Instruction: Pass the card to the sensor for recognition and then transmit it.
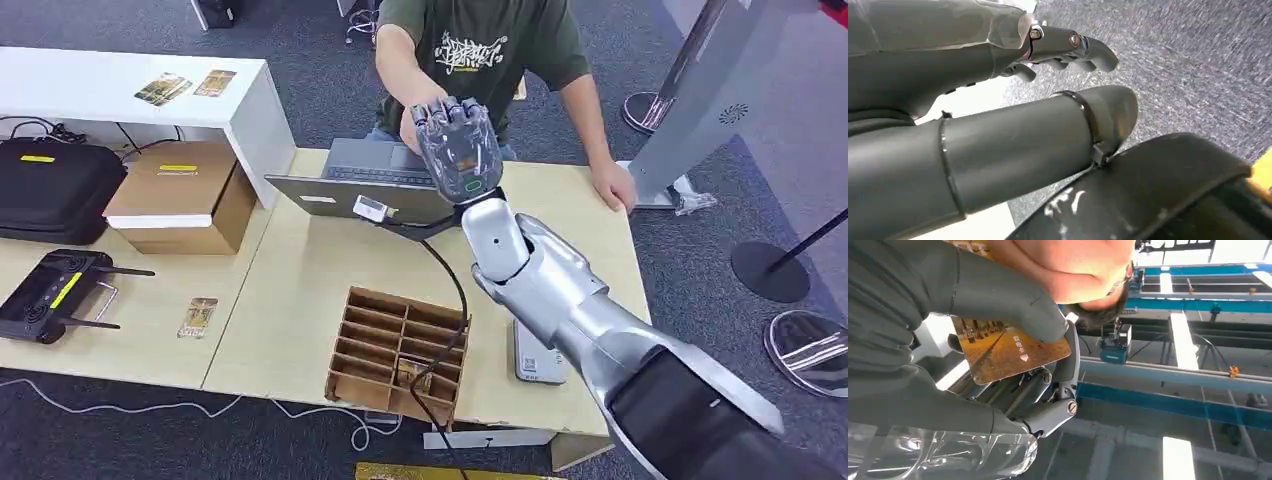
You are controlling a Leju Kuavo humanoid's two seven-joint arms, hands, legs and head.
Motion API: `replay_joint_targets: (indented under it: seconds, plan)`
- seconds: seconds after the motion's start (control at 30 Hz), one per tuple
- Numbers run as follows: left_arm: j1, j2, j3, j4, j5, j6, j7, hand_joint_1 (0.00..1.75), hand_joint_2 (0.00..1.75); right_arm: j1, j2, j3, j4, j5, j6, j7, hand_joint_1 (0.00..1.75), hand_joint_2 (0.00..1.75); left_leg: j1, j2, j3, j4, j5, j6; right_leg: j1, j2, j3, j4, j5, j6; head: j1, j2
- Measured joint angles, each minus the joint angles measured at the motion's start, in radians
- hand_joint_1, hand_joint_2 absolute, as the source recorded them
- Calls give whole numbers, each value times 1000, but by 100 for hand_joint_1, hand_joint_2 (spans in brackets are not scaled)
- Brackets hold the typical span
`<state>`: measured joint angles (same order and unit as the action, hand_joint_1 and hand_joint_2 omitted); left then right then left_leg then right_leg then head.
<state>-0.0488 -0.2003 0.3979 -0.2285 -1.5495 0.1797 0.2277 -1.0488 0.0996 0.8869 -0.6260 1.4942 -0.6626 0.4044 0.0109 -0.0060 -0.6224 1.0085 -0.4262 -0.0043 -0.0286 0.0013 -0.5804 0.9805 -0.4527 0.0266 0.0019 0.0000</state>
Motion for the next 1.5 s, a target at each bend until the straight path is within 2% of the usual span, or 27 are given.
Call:
replay_joint_targets:
  seconds: [0.4, 0.43, 0.47, 1.03, 1.33, 1.5]
  plan:
    - [1, 0, -16, 0, 0, 21, -6, 0, 0, -33, 24, 10, 72, 0, 3, -10, 175, 175, 0, 0, -1, 0, 0, 0, 0, 0, 0, 0, 0, 0, 0, 0]
    - [1, 0, -16, 0, 0, 22, -7, 0, 0, -33, 25, 11, 75, 0, 3, -10, 68, 175, 0, 0, -1, 0, 0, 0, 0, 0, 0, 0, 0, 0, 0, 0]
    - [2, 0, -16, 0, 0, 23, -8, 0, 0, -33, 26, 11, 77, 0, 3, -10, 0, 175, 0, 0, -1, 0, 0, 0, 0, 0, -1, 0, 0, 0, 0, 0]
    - [7, 2, -16, 0, 0, 36, -12, 0, 0, -35, 39, 13, 94, 0, 27, -17, 0, 175, 0, 0, 0, 0, 0, 0, 0, 0, 0, 0, 0, 0, 0, 0]
    - [7, 2, -19, 0, 0, 36, -12, 0, 0, -34, 39, 13, 94, 0, 7, 7, 0, 175, 0, 0, 0, 0, 0, 0, 0, 0, -1, 0, 0, 0, 0, 0]
    - [7, 2, -22, 0, 0, 33, -9, 0, 0, -32, 32, 15, 62, 0, -7, 58, 0, 175, 0, 0, 0, 0, 0, 0, 0, 0, -1, 0, 0, 0, 0, 0]
